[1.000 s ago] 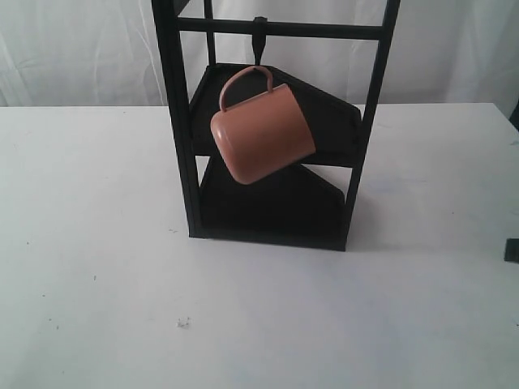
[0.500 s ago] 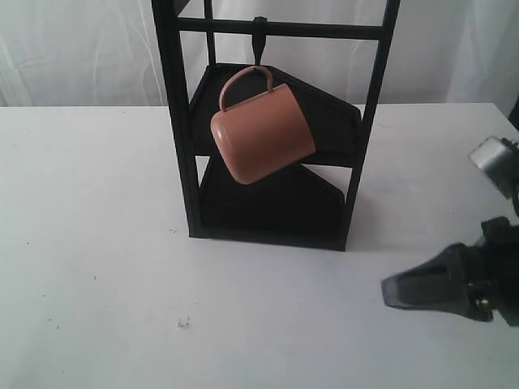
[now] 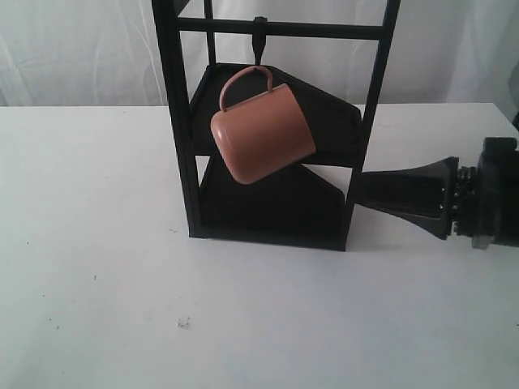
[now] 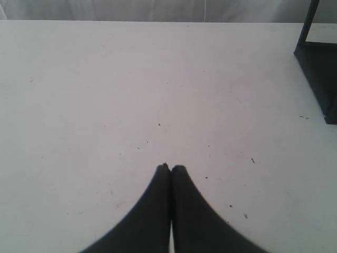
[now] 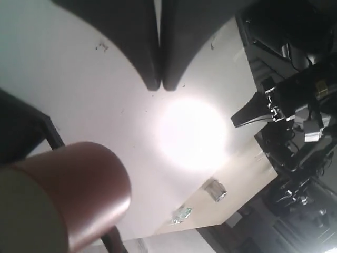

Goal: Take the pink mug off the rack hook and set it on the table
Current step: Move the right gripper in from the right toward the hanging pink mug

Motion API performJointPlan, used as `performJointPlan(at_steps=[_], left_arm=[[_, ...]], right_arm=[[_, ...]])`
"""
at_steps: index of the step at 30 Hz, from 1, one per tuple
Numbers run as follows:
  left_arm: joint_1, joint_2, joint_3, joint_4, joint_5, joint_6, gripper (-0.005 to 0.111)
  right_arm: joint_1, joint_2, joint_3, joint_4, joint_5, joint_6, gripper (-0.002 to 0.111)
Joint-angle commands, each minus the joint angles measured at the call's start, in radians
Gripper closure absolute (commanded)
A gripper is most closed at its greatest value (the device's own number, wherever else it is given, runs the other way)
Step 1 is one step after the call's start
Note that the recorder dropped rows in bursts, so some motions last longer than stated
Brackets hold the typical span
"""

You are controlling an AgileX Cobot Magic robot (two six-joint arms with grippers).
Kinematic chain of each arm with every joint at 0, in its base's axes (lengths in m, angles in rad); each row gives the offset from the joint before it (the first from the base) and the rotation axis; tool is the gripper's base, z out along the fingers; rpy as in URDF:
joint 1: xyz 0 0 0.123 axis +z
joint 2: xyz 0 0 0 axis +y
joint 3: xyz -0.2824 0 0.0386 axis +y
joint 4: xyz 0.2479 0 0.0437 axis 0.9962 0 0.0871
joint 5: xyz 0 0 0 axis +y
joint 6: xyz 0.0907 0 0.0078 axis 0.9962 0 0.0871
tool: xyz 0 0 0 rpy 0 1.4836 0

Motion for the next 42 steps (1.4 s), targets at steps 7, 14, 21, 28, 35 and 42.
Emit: performJointPlan(at_steps=[7, 14, 21, 28, 35, 42], left_arm=[[-0.008, -0.004, 0.003, 0.000, -0.001, -0.006, 0.107], [-0.008, -0.004, 0.003, 0.000, -0.001, -0.006, 0.107], [-0.008, -0.004, 0.003, 0.000, -0.001, -0.006, 0.107], [-0.008, -0.004, 0.003, 0.000, -0.001, -0.006, 0.107], [-0.008, -0.004, 0.003, 0.000, -0.001, -0.006, 0.107], [-0.008, -0.004, 0.003, 0.000, -0.001, -0.006, 0.107]], right_arm=[[0.213, 0.002, -0.004, 0.062, -0.149, -0.612, 0.108], [0.293, 0.002, -0.006, 0.078, -0.408, -0.689, 0.108], [0.348, 0.002, -0.026, 0.077, -0.355, -0.689, 0.092], [0.348, 0.002, -0.026, 0.077, -0.450, -0.689, 0.055], [0.348, 0.002, -0.041, 0.195, -0.485, -0.689, 0.037], [0.348, 0.025, -0.191, 0.195, -0.634, -0.687, 0.031]])
